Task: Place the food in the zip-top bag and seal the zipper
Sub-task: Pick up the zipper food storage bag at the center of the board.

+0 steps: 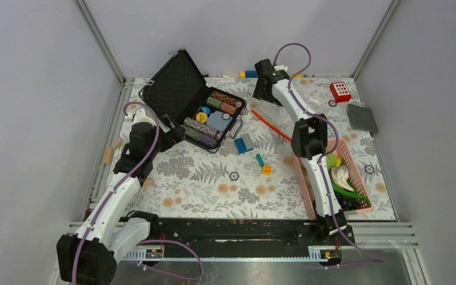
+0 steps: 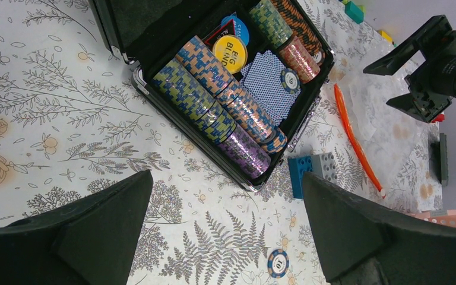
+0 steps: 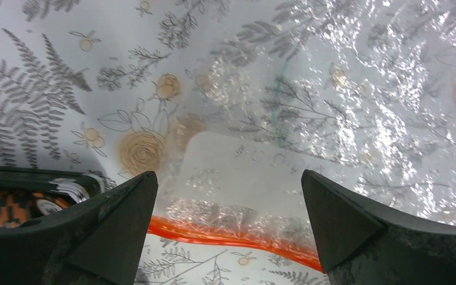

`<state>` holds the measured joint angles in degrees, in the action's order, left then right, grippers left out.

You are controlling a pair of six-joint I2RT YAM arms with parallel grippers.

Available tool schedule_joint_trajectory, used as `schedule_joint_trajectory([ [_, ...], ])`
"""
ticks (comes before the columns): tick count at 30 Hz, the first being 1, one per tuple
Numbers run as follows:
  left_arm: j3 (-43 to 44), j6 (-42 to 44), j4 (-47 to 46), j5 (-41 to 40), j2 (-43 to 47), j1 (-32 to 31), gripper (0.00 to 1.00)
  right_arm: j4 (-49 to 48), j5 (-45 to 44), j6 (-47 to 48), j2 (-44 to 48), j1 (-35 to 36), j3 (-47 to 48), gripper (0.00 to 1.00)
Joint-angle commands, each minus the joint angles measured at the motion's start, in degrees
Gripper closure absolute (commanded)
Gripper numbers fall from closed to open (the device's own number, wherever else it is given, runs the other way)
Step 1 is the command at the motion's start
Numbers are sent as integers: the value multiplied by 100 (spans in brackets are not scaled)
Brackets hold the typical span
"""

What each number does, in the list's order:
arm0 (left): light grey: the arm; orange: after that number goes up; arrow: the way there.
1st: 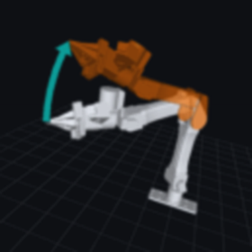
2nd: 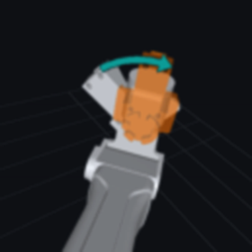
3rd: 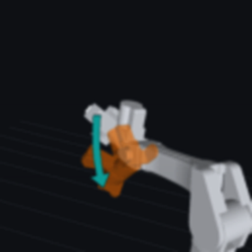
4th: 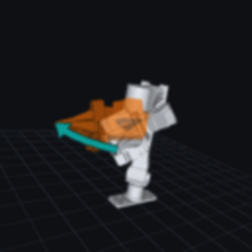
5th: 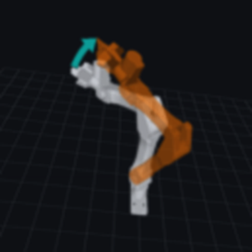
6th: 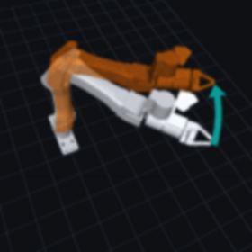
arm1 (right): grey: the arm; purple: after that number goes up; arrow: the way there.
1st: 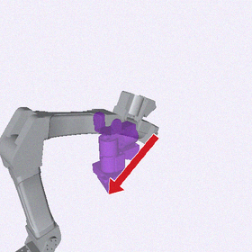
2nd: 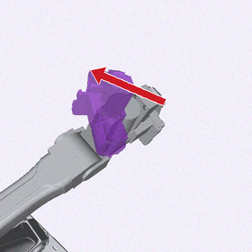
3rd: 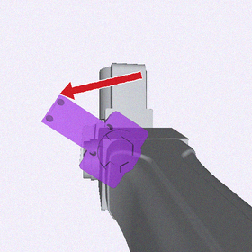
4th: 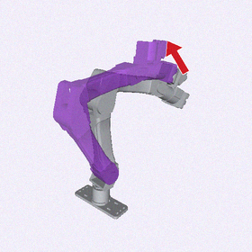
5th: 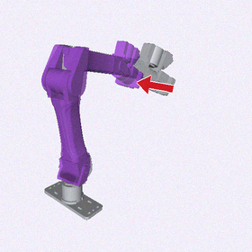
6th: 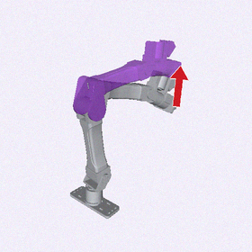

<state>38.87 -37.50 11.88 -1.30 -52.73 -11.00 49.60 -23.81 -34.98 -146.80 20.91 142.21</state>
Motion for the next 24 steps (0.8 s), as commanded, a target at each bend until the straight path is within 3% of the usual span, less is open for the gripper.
schedule_joint_trajectory([
  [1,30,34,-388,46,-17,0,1,544,-464,24,12,162,101,0],
  [9,19,96,-345,99,-36,8,1,368,946,84,-493,167,441,0],
  [14,13,75,-328,104,-48,11,1,394,832,-167,-406,164,257,2],
  [19,249,150,-176,235,-129,9,1,891,505,-201,-378,177,186,20],
  [24,288,121,-182,263,-229,13,1,1269,504,9,-98,177,-336,19],
])
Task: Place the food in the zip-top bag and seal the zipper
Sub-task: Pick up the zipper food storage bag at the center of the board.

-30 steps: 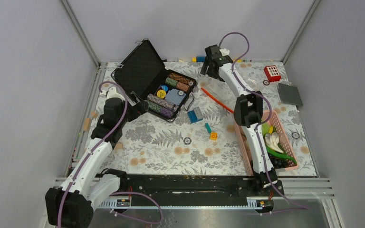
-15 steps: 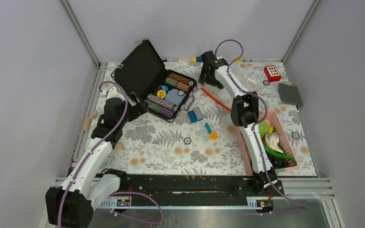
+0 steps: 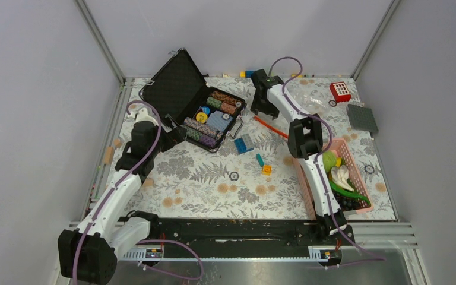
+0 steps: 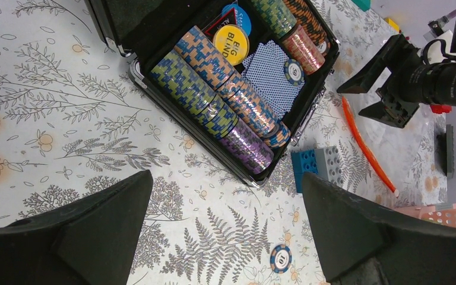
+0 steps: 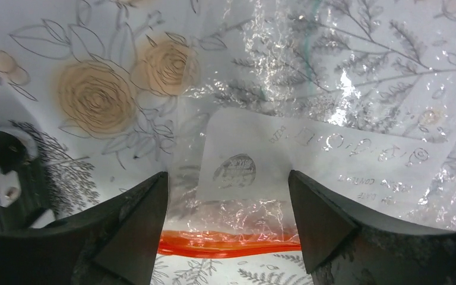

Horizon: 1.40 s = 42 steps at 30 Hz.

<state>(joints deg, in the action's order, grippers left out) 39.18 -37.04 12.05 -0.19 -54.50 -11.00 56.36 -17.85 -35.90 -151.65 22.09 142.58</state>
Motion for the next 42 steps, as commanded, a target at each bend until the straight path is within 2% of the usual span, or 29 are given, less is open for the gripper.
schedule_joint_trajectory([
  [1,266,74,-189,185,-66,15,1,600,13,168,437,55,-505,19],
  [6,285,73,-122,230,-86,18,1,648,427,320,707,56,-1102,22],
  [8,276,73,-106,228,-35,19,1,641,501,325,805,51,-1349,30],
  [11,235,61,-96,219,45,26,1,444,577,310,1032,50,-1796,36],
  [14,229,46,-66,224,124,24,1,-38,551,216,1322,53,-2341,52],
  [18,224,9,-20,238,220,25,1,-550,558,196,1664,45,-2917,81],
  [20,213,-3,-3,253,280,21,1,-751,560,209,1845,34,-3120,100],
  [25,186,84,-141,759,431,22,1,-1488,974,423,2712,34,-3695,100],
  [31,-5,238,-765,2004,641,4,1,-2248,1683,600,4534,42,-4962,100],
  [33,-5,234,-852,2257,638,-5,1,-2475,1910,478,5150,48,-5503,100],
  [36,-68,228,-1152,2706,651,-100,1,-3267,2527,-192,6059,43,-6359,100],
  [39,-110,502,-1539,3352,598,-446,1,-3877,3558,-820,6677,63,-6846,100],
  [41,-75,888,-1587,3327,574,-913,1,-4005,3898,-1085,6992,140,-6959,100],
  [42,-35,1087,-1526,3061,572,-1195,1,-4008,4022,-1196,7126,230,-6975,100],
])
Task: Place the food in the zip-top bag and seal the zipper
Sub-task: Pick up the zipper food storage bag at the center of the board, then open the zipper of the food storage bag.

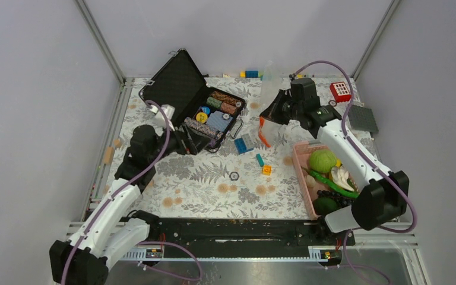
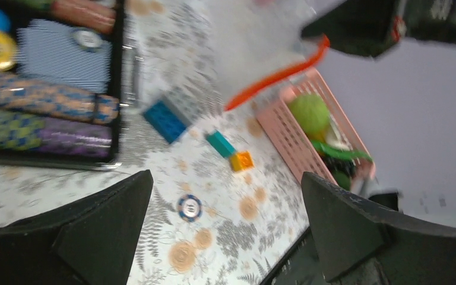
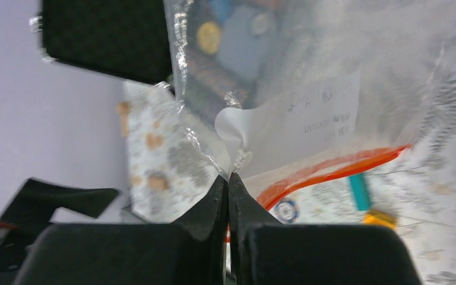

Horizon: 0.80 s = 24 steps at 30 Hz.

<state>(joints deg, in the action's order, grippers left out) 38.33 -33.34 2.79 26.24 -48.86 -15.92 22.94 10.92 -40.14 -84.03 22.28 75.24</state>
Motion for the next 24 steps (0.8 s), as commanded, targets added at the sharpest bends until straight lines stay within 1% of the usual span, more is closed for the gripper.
schedule_joint_trajectory([
  [1,108,902,-516,109,18,-1024,1,-661,1217,-894,486,290,-248,100],
  [2,169,1113,-449,-293,17,-1286,1,-682,1283,-1003,627,383,-262,100],
  [4,214,1595,-346,-786,63,-1762,1,-707,1337,-1216,855,537,-292,100],
  [6,185,1820,-332,-1133,142,-2003,1,-742,1550,-1403,1111,614,-321,100],
  [8,132,1914,-331,-1124,262,-2028,1,-750,1719,-1577,1323,636,-366,100],
  [12,36,2079,-405,-931,505,-2195,1,-753,1712,-1862,1679,654,-524,100],
  [17,52,2285,-340,-1404,464,-2547,2,-874,2042,-2066,1726,674,-588,100],
  [21,90,2319,-332,-1717,214,-2706,3,-987,2143,-2178,1705,683,-669,100],
  [24,152,2330,-381,-1797,20,-2876,3,-1013,2151,-2239,1676,681,-678,100],
])
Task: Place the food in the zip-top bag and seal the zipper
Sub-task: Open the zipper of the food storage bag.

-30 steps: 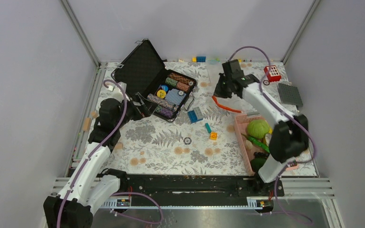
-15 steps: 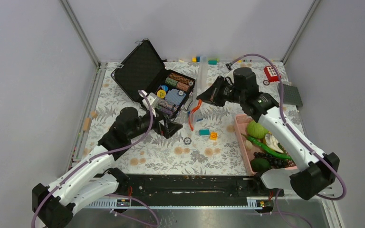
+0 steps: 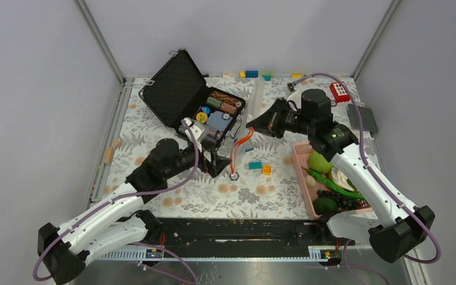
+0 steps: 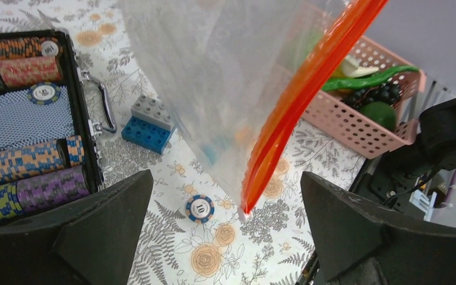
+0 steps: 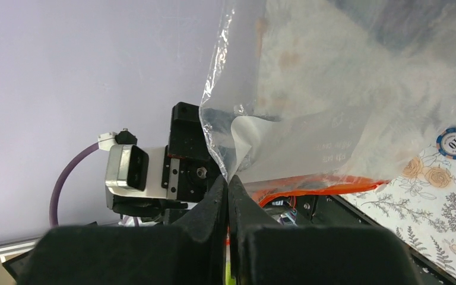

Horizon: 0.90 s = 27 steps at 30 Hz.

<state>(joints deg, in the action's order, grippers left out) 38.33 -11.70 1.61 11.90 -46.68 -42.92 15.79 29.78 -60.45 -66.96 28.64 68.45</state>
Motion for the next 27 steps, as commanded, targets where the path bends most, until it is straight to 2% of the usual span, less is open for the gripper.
schedule_joint_trajectory([
  [1,166,190,-270,-456,-250,-242,3,-317,297,-221,-41,49,9,100],
  [5,164,255,-258,-750,-380,-305,7,-411,440,-293,-63,52,2,100],
  [19,46,238,-348,-912,-518,-323,22,-414,642,-322,-138,54,63,100],
  [27,-41,173,-553,-945,-581,-331,34,-410,800,-327,-151,54,55,100],
])
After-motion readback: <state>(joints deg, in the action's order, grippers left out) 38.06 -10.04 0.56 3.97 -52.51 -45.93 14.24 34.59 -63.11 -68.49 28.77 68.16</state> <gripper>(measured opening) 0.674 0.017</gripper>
